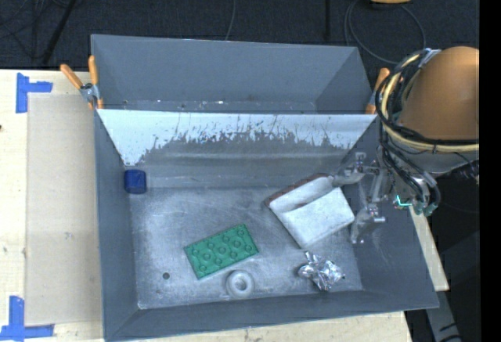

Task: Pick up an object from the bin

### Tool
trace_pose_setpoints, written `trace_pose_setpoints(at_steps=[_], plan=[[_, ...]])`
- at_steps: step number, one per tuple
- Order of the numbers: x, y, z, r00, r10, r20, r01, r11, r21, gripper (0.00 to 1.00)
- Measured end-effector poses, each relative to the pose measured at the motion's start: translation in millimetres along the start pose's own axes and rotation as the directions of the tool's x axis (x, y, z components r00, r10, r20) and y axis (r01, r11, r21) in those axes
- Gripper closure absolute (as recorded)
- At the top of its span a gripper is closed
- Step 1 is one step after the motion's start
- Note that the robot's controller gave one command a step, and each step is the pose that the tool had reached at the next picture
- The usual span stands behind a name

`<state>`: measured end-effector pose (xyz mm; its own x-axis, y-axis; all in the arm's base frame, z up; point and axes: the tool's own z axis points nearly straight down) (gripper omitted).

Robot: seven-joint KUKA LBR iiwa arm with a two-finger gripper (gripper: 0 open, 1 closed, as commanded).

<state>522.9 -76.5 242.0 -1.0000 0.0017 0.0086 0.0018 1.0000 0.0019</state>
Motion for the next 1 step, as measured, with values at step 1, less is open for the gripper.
trace_pose_setpoints(at_steps=[1], plan=[[-64.3,-24.6,154.6,0.988,-0.156,0.010,0.156,0.988,0.003,0.00]])
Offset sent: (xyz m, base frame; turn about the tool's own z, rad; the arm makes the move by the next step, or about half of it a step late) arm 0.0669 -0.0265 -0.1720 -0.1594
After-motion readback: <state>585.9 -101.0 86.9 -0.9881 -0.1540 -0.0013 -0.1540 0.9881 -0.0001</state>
